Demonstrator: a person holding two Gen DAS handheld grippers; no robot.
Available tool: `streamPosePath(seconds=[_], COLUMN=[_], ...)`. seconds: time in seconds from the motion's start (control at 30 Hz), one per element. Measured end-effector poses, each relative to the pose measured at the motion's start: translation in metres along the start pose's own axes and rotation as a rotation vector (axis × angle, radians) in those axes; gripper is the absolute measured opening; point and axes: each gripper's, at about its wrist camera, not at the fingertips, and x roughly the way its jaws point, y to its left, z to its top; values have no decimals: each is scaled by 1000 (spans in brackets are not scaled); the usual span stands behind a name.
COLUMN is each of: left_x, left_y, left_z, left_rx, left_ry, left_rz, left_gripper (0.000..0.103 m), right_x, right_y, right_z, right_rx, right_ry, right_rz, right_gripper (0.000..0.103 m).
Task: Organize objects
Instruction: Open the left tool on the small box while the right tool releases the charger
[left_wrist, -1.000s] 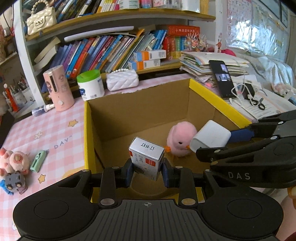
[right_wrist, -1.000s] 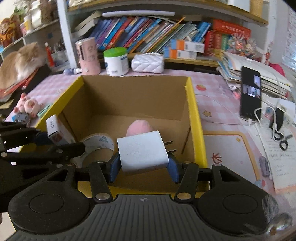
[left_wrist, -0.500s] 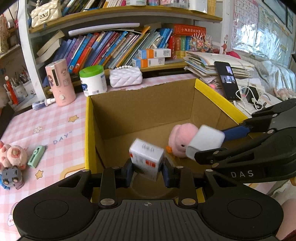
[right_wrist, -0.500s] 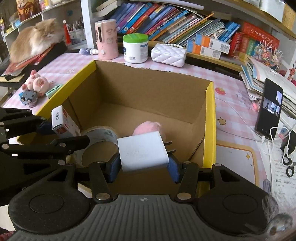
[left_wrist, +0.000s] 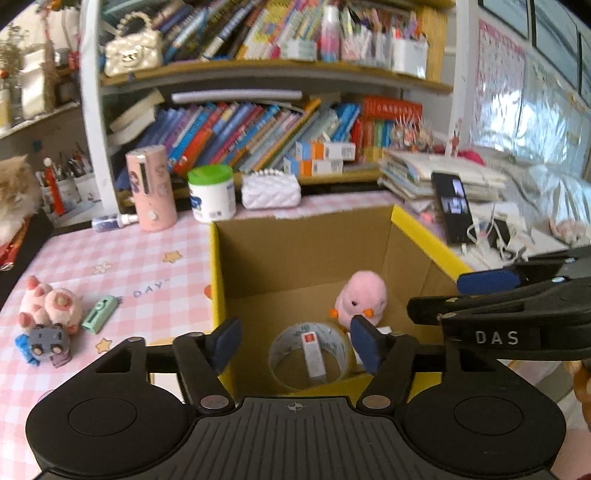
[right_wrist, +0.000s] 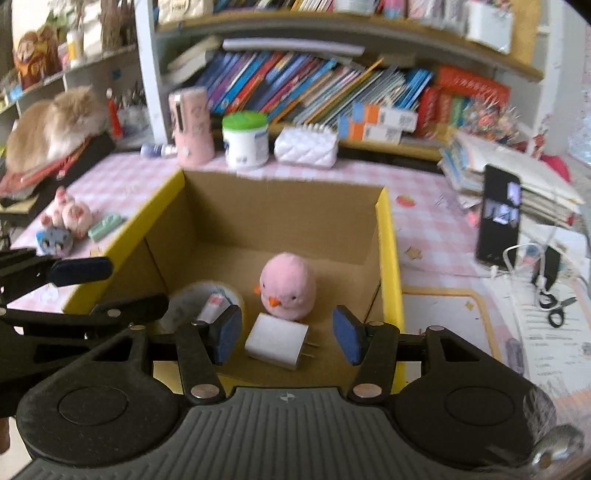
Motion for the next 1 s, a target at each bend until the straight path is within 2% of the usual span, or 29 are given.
streamPosePath(seconds=[0.2, 0.33, 0.47, 0.6, 0.8, 1.0], left_x=[-27, -40, -47, -50, -59, -74], left_y=[7, 11, 21, 32, 49, 68], left_z=[-7, -14, -25, -40, -63, -88], left_rx=[-18, 6, -1, -3, 0, -1], left_ry=[-49, -75, -62, -14, 52, 120], left_rz=[8, 23, 25, 24, 1, -3], left_gripper=[77, 84, 86, 87, 87, 87], right_x=[-32, -47, -57, -58, -56, -63], right_y=[9, 19, 29, 36, 58, 91], right_z=[-13, -26, -39, -52, -76, -95], right_rx=[62, 82, 118, 185, 236, 243], right_ry=[-85, -130, -155, -123, -31, 15], right_rz=[-39, -126, -195, -241, -262, -265], right_gripper=[52, 55, 58, 66, 67, 68])
